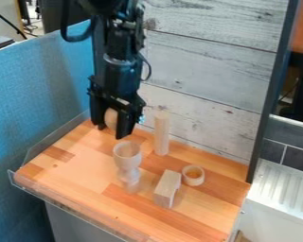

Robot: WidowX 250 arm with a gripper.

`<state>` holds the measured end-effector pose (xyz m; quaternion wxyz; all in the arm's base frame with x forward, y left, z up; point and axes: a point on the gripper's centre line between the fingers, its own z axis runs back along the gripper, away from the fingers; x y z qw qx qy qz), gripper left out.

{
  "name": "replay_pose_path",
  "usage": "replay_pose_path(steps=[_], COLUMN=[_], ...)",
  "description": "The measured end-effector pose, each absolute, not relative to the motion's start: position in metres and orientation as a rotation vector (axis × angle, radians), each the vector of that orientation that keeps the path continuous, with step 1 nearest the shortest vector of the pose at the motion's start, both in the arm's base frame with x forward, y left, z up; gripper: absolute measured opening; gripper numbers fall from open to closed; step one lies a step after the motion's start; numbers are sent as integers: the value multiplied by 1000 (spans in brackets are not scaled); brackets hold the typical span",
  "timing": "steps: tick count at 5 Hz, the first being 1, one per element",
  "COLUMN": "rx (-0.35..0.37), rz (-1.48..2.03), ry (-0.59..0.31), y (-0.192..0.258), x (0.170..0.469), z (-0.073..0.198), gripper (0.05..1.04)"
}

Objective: Put the ball on the cup

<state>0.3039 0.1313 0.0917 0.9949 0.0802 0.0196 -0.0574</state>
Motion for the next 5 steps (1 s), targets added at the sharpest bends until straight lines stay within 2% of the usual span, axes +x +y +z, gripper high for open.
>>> replay_pose_path(steps=[2, 5], rx=[179, 195], rz=[-105, -99], ry=[64, 75], y=[137, 132], x=[312, 325], z=[64, 51], gripper=[788, 789])
